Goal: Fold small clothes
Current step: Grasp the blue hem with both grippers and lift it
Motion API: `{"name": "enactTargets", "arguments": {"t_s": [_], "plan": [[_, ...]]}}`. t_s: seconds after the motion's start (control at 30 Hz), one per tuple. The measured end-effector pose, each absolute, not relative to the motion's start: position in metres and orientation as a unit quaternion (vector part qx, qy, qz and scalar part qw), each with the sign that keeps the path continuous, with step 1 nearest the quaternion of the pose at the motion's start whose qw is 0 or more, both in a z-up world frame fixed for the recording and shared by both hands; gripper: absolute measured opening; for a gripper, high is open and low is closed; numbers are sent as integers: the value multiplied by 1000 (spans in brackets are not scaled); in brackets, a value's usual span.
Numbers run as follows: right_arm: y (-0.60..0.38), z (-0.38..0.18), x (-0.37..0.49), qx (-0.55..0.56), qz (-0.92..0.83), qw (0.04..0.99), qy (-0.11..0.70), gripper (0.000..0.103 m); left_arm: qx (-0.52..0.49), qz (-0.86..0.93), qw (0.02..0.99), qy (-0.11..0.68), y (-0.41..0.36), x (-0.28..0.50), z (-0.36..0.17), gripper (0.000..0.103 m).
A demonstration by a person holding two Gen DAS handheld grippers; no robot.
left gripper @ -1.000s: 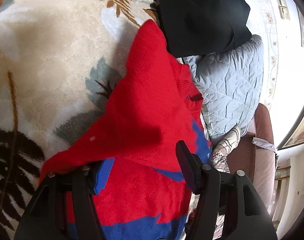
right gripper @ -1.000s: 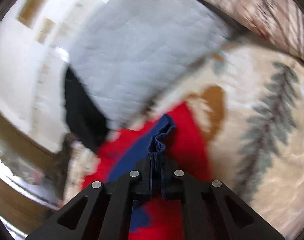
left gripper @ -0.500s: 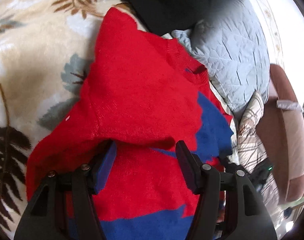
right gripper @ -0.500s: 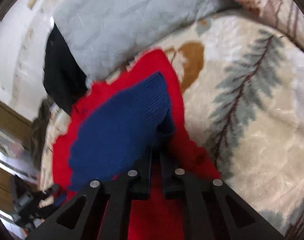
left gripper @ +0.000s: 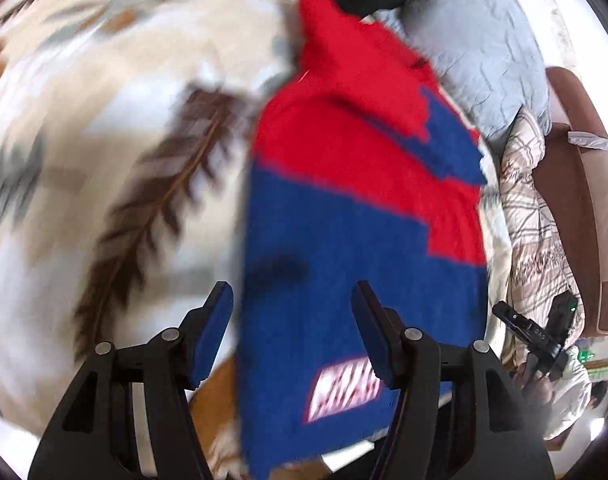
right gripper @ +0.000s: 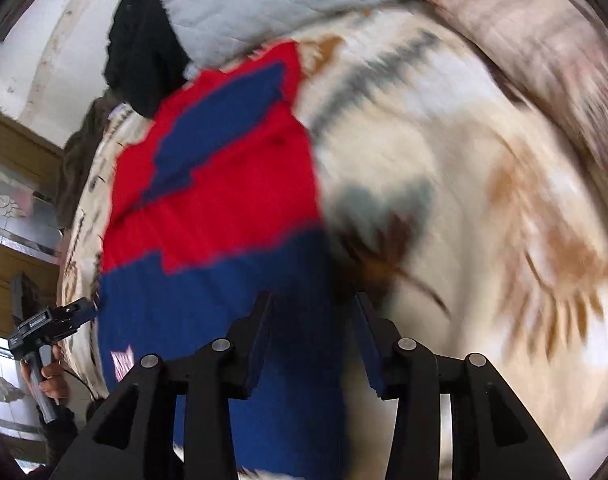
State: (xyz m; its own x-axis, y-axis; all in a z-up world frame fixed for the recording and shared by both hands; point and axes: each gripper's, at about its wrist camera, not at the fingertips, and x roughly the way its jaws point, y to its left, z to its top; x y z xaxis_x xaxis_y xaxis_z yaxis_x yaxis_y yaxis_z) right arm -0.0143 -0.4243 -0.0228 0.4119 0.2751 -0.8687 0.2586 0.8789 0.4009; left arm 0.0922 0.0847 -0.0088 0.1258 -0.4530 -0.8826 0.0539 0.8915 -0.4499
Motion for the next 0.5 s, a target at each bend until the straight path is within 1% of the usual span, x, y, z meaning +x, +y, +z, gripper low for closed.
{"name": "enactTargets", "arguments": {"t_s": [0.17,0.3,0.43,0.47,0.5], "plan": [[-428,-49,-56,286,20,777,561,44,-155,-174,713,661,86,50,-17,61],[-418,-53,-75,290,54,774,560,45,-159,-178,680,693,73,22,-35,61],[-404,-59,-84,285,100,760,575,45,-123,-183,696,684,54,3,-33,60],[-401,-60,-85,277,106,761,577,41,-130,-186,692,686,51,1,-36,51],[-398,-61,-87,269,109,764,577,32,-128,-184,691,687,49,0,-38,29]]}}
